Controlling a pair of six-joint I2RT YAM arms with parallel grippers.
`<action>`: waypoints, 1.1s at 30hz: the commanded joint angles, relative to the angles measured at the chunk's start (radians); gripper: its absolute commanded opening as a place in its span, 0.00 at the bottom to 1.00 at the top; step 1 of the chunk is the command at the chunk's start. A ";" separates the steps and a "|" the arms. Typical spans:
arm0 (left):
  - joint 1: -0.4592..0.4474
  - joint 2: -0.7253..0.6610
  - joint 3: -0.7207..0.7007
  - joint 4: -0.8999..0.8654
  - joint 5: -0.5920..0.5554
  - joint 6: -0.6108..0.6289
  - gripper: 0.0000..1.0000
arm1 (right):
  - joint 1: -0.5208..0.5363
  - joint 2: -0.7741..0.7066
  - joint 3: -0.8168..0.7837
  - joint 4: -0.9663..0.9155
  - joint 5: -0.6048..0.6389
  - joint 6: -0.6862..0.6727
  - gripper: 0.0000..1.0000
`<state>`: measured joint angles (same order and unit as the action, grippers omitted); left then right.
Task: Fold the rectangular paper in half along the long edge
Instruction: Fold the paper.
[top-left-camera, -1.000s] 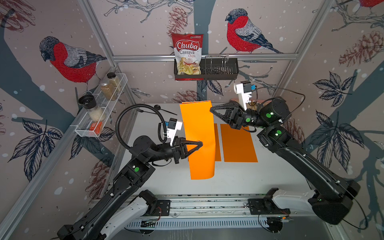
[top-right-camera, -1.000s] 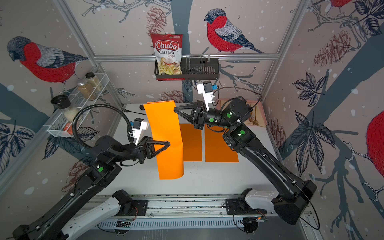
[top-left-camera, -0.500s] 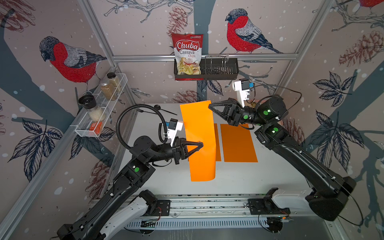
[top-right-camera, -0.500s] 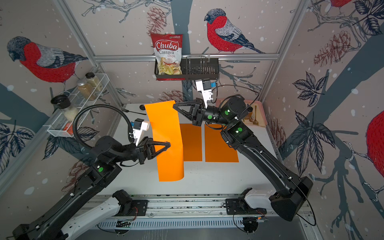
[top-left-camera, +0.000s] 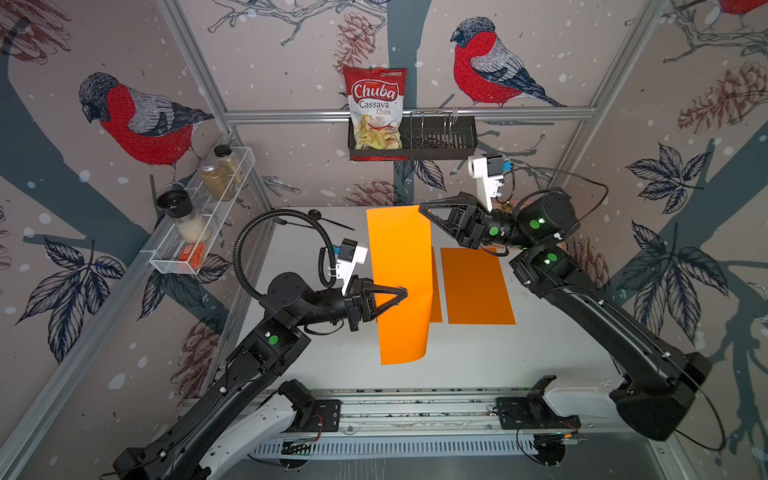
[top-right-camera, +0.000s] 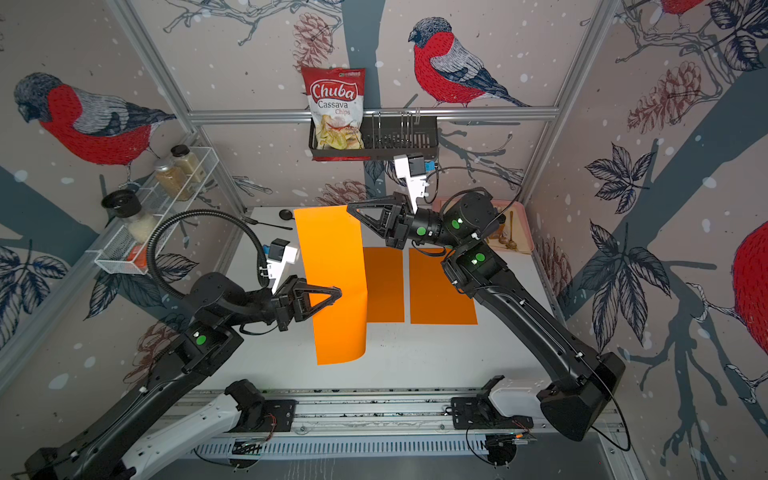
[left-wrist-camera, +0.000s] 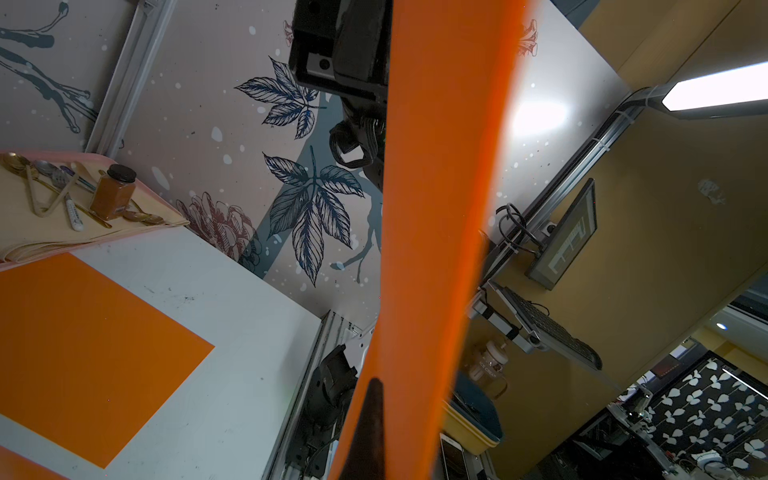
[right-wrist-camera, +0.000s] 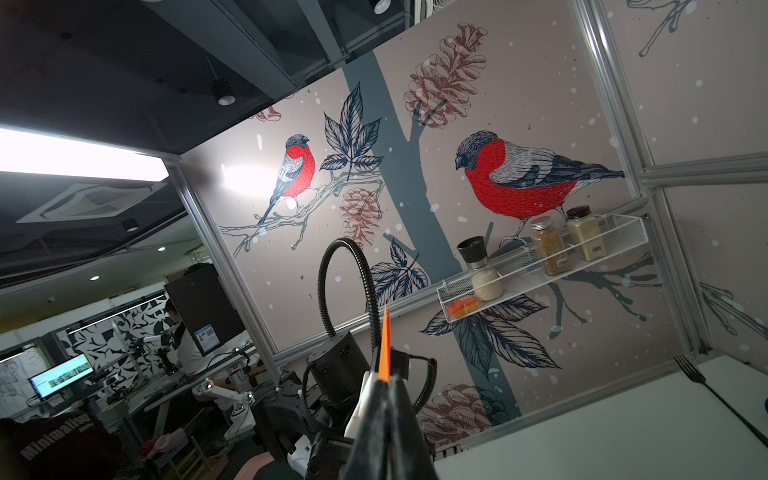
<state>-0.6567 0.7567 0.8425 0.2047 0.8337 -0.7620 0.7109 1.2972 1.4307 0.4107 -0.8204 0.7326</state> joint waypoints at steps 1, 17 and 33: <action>-0.002 -0.003 0.004 0.013 0.000 0.007 0.00 | -0.004 -0.001 0.019 0.031 0.002 -0.001 0.05; -0.006 0.004 0.031 0.006 -0.007 0.009 0.00 | -0.008 -0.094 -0.073 -0.107 0.039 -0.094 0.70; -0.005 0.032 0.088 -0.007 -0.066 0.029 0.00 | 0.146 -0.178 -0.156 -0.344 0.127 -0.214 0.50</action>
<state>-0.6621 0.7876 0.9173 0.1852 0.7826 -0.7475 0.8501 1.1328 1.2816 0.0952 -0.7170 0.5476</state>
